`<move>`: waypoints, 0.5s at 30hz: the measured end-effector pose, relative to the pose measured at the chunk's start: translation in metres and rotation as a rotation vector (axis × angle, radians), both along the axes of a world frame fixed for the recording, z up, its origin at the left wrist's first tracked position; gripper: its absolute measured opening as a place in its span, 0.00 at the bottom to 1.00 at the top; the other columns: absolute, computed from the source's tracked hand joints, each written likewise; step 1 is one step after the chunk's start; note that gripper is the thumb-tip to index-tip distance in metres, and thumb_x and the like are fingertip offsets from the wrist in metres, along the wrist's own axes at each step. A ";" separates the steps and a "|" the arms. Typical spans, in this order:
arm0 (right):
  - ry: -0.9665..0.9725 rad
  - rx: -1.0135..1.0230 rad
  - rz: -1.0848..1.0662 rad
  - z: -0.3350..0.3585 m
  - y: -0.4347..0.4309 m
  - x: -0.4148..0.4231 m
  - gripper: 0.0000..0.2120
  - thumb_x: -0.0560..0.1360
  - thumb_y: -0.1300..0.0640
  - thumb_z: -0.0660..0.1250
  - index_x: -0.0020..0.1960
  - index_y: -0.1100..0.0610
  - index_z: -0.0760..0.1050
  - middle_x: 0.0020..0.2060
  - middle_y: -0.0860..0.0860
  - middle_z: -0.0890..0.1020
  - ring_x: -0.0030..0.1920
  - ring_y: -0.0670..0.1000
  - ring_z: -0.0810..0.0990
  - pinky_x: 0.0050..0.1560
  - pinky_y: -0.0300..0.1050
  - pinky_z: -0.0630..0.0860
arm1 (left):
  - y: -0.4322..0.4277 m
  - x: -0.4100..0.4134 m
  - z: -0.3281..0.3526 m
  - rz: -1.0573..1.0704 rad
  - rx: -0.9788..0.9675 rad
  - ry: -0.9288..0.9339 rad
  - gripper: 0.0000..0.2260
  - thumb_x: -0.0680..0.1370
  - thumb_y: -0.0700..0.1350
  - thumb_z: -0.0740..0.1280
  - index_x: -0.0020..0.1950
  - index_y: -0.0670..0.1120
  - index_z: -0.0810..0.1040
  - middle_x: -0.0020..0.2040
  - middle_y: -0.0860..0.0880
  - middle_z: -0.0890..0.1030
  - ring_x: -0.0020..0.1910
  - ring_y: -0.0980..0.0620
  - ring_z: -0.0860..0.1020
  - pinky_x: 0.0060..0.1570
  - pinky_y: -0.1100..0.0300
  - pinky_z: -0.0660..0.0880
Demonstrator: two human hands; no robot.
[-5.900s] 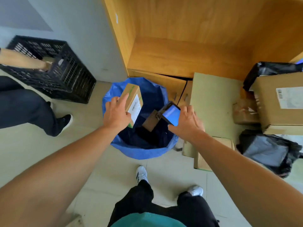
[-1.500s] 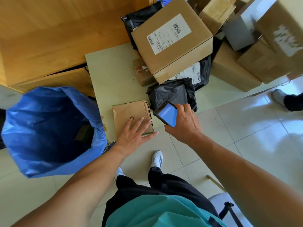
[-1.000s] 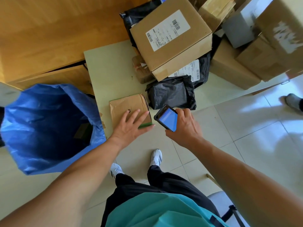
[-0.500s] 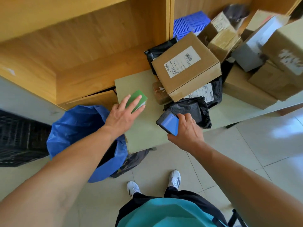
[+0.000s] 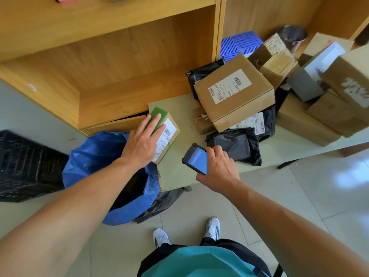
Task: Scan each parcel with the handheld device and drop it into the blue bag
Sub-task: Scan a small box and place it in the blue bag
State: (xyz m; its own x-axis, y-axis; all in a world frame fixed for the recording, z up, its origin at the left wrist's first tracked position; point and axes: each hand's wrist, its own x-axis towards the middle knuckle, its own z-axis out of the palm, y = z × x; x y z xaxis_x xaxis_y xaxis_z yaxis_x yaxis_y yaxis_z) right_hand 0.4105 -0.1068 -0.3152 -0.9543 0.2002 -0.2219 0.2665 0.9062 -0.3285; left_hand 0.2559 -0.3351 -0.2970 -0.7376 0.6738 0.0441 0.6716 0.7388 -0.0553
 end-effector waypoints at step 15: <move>-0.049 0.051 0.019 0.002 -0.035 -0.009 0.33 0.66 0.39 0.69 0.65 0.54 0.65 0.54 0.51 0.68 0.52 0.55 0.72 0.54 0.51 0.75 | -0.046 0.008 -0.010 0.027 0.001 -0.024 0.30 0.75 0.32 0.65 0.77 0.43 0.69 0.82 0.43 0.60 0.79 0.37 0.60 0.53 0.39 0.76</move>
